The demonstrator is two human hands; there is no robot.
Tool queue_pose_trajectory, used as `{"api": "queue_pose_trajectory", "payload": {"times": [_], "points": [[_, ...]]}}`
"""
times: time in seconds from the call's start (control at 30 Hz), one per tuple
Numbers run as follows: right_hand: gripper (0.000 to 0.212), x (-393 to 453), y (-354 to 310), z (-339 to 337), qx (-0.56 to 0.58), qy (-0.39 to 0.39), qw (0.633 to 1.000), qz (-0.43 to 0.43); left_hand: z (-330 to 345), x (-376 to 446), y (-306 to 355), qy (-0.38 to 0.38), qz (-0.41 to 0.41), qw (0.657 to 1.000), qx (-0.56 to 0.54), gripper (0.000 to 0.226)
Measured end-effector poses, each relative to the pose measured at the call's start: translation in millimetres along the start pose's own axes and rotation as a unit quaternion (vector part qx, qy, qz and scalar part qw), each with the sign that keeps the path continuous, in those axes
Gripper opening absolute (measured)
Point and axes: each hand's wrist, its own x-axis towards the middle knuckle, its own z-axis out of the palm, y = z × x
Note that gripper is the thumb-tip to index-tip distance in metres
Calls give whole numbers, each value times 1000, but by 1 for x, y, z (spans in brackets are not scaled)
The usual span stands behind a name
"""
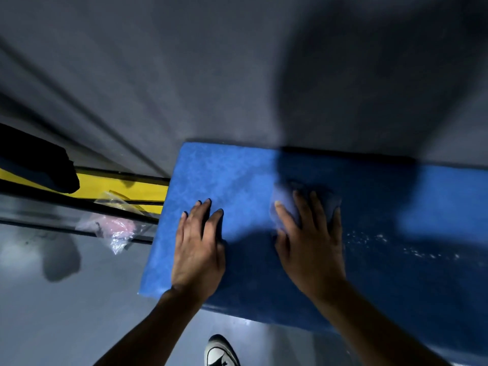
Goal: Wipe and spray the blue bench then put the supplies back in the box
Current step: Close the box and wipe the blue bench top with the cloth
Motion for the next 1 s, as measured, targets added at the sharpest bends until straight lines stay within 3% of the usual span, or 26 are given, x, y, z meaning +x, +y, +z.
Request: {"api": "queue_pose_trajectory", "payload": {"times": [0.17,0.3,0.53,0.83,1.0], "points": [[55,-53,21,-4,-5,10,997,-77,-6,-2,10,-40,30,999,-3,66],[60,-86,46,-5,-4,25,990,-136,1,-12,58,-79,73,994,-3,78],[72,-139,89,-3,-59,27,984,-167,20,-16,130,-90,1,996,5,74],[82,-66,125,-24,-78,-69,948,-300,29,-18,134,-47,-10,999,12,71],[67,10,129,-24,-67,-35,968,-239,33,-19,135,-37,-14,999,37,66]]}}
